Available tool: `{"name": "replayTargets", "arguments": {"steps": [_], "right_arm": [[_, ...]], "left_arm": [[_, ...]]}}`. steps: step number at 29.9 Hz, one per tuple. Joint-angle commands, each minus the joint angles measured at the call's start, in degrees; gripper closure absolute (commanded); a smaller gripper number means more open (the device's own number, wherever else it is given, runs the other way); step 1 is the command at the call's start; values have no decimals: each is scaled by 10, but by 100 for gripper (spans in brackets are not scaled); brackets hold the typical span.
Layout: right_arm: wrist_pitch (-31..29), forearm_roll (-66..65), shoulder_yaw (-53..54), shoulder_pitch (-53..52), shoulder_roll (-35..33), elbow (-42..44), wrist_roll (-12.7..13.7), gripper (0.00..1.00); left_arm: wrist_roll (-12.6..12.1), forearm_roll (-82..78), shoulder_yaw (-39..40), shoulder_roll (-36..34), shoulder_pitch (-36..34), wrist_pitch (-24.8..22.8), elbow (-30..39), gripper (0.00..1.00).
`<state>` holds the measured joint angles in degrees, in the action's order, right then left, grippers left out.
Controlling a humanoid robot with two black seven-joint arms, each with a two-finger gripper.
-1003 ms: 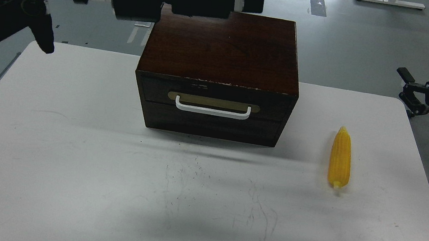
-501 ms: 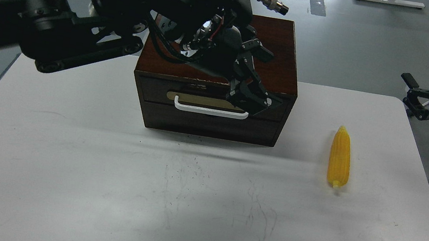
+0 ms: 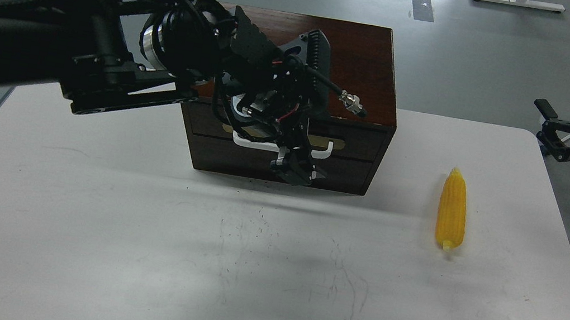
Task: Put corn in drawer with both arms
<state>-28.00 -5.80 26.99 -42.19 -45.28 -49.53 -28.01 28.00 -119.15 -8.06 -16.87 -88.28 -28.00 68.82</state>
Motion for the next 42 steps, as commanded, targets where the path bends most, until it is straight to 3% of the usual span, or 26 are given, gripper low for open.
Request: {"name": "replayTargets", "arguments": {"steps": [1,42], "right_arm": [[0,0,0,1,0,0,0,0],[0,0,6,13,0,-3,0,0]], "left_arm": [[0,-4,-20,3,0,0,-1,1],[0,-20,-27,-2,41,0,-32,1]]}}
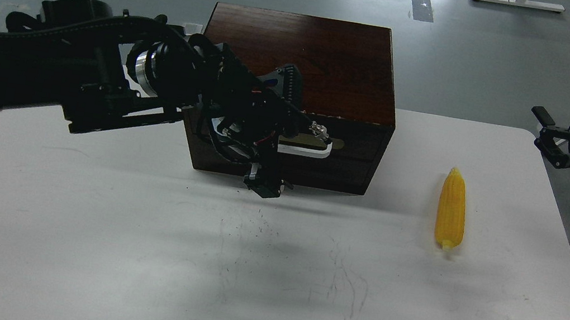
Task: Put corn in drawer with both arms
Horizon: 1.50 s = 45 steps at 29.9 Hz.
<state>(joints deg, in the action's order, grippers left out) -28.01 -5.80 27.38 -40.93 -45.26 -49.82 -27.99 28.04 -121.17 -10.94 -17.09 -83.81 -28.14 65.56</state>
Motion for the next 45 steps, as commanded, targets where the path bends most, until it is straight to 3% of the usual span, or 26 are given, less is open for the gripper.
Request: {"name": "replayTargets", "arguments": {"steps": [1,23,45], "right_arm": [[0,0,3,1,0,0,0,0],[0,0,7,6,-6,-2,0,0],[0,0,8,7,-9,-3,0,0]], "left_arm": [[0,1,3,0,-3,1,2,1],[0,0,1,1,-3,1,24,1],[0,3,-17,-36,-14,1,170,1]]}}
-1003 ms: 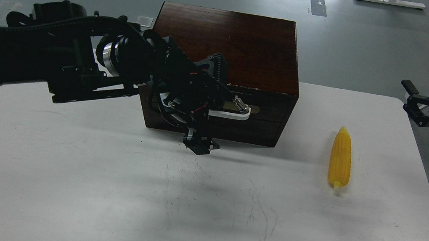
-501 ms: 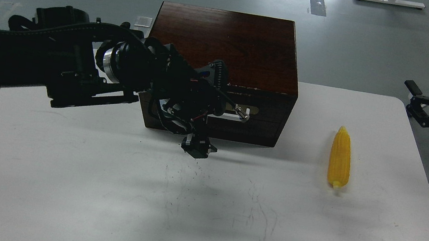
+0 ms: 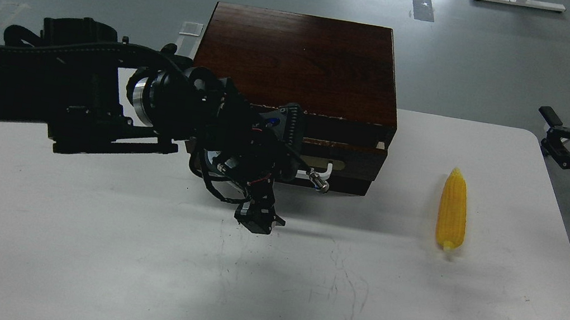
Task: Put corn in drawer with both arms
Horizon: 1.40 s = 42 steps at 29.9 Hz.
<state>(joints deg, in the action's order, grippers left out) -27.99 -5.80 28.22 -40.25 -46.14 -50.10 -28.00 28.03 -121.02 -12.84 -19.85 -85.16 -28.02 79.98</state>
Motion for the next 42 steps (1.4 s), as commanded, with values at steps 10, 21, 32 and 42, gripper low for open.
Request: {"name": "replayTargets", "arguments": {"steps": [10,21,32,42], "right_arm": [[0,0,0,2,0,-1,0,0],[0,1,1,4,-9,-3,0,0],[0,1,4,4,-20,-5,0,0],[0,4,7,4,-21,-5,0,0]], "left_arm": [[0,3,7,-34,-9,0,110,1],[0,15,14,-42,-25,0,134,1],[0,432,200,-122,-19,0,118,1],[-6,844,248,-226,52,0,43,1]]}}
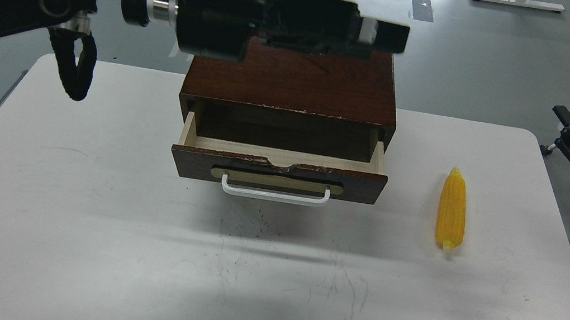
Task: Put corn in drawer with both arms
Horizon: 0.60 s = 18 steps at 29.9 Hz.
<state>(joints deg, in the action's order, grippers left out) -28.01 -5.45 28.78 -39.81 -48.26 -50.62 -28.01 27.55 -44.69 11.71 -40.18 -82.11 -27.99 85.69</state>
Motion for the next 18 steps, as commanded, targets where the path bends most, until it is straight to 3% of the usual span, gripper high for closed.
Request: {"name": "replayTargets", "arguments": {"steps": [1,6,12,18], "right_arm": [[0,0,1,0,0,0,0,0],[0,0,1,0,0,0,0,0],[0,0,2,1,3,1,0,0],[0,0,3,5,4,-1,0,0]], "left_arm": [[-1,122,2,-35,34,8,-22,1],[0,221,3,-64,105,81,-51,1],[-4,313,85,-70,225,93,-108,1],[-53,347,201,-40,355,85,-147,1]]}}
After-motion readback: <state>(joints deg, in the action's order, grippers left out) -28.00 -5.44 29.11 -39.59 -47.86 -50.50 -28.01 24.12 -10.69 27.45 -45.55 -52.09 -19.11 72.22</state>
